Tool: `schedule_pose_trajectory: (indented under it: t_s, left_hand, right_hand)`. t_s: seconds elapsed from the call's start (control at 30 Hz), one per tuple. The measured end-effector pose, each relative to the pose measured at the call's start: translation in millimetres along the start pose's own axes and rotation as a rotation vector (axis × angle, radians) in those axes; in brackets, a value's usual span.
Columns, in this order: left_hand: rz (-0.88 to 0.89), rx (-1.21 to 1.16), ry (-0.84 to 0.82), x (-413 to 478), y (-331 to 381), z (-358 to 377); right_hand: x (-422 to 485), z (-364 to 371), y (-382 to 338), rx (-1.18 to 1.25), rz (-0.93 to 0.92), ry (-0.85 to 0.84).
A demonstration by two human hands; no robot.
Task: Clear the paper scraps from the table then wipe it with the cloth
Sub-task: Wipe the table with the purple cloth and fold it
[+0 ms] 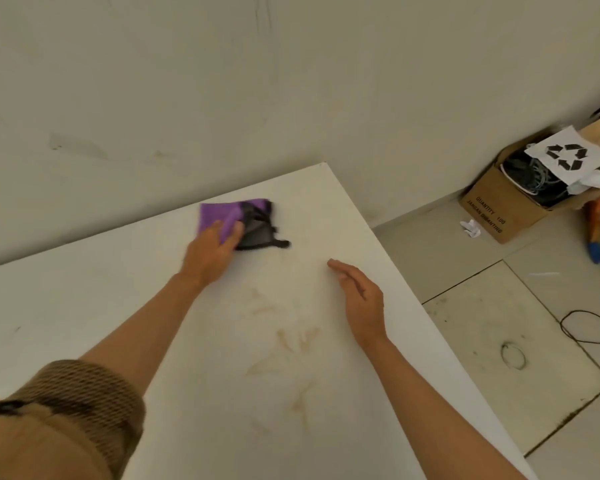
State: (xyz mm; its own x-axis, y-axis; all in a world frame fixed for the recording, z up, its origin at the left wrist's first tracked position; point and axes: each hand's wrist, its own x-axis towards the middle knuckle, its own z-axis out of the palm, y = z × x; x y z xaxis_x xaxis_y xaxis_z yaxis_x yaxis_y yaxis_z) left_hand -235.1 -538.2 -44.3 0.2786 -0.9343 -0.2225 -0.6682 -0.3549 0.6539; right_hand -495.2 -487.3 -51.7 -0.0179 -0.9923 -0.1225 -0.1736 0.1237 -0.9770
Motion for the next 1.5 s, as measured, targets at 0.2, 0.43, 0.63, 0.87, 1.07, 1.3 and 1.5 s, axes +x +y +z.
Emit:
schedule_pose_trajectory:
  t_s: [0.2, 0.43, 0.63, 0.87, 1.07, 1.3, 1.5]
  left_hand:
    - [-0.102, -0.01, 0.2, -49, -51, -30]
    - [0.035, -0.13, 0.163, -145, 5, 56]
    - [-0.115, -0.509, 0.119, -233, 15, 86]
    - [-0.183, -0.484, 0.392, -279, -30, 44]
    - [-0.206, -0.367, 0.432, -303, -61, 31]
    - [-0.177, -0.369, 0.434, -334, -75, 40]
    - [-0.249, -0.548, 0.537, -343, -71, 48]
  right_hand:
    - [-10, -22, -8, -0.089, 0.046, 0.01]
    - [-52, -18, -6, -0.067, 0.099, 0.137]
    - [-94, 2, -11, -0.358, -0.227, -0.012]
    - [-152, 60, -1, -0.884, -0.58, -0.594]
    - [-131, 57, 31, -0.706, -0.643, -0.492]
    - [-131, 43, -21, -0.623, -0.614, -0.295]
    - [-265, 24, 8, -0.723, -1.022, -0.704]
